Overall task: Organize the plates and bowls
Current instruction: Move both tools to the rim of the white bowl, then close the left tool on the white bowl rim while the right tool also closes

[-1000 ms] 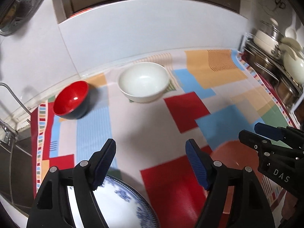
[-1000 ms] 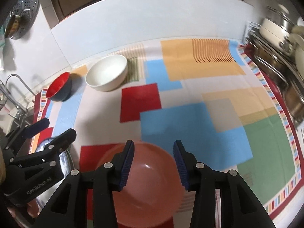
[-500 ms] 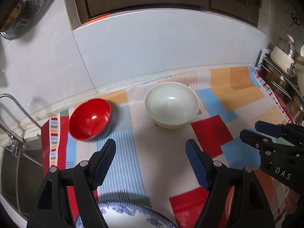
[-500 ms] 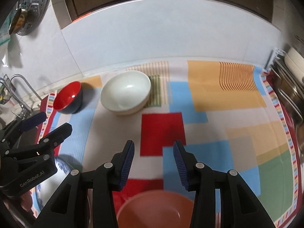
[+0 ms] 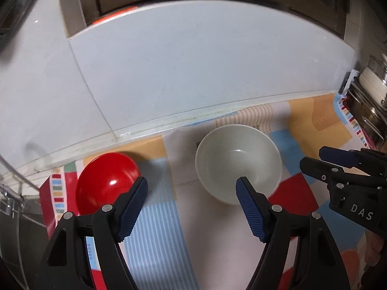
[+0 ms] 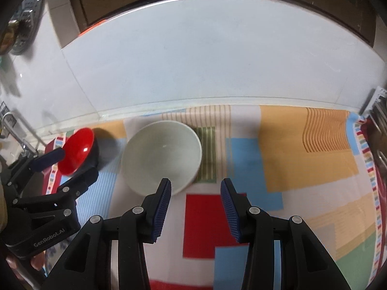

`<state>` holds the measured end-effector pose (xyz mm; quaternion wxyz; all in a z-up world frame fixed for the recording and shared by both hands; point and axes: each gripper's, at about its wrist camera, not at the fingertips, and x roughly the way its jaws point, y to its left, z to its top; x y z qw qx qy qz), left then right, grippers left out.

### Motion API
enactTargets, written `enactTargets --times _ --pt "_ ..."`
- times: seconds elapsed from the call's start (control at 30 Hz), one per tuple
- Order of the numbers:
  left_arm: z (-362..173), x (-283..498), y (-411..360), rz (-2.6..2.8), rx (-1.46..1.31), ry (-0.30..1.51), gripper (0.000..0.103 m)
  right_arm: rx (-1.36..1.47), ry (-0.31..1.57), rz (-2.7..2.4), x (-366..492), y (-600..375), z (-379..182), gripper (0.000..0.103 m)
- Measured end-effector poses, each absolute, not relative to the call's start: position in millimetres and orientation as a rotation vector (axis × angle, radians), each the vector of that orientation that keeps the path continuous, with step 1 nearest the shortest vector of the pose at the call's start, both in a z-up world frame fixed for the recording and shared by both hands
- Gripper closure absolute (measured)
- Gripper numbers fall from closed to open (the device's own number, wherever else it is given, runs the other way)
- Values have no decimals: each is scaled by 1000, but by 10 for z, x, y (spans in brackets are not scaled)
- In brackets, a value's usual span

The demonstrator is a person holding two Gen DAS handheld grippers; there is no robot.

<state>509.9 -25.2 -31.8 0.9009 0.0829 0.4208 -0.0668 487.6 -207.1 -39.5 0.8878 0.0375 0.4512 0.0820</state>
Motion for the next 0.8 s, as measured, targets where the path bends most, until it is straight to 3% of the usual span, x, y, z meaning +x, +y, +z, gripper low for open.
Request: enactTargets --times 0.2,0.53,0.8 --pt "-538 5399 -242 -146 171 922 30 99 993 177 5184 -2064 -587 59" --pt "-904 5716 -272 -156 190 1026 45 81 1071 180 5517 -2014 -894 60" --pt "-1064 5827 -354 -163 215 1058 56 71 1118 198 5626 -1981 -1034 75"
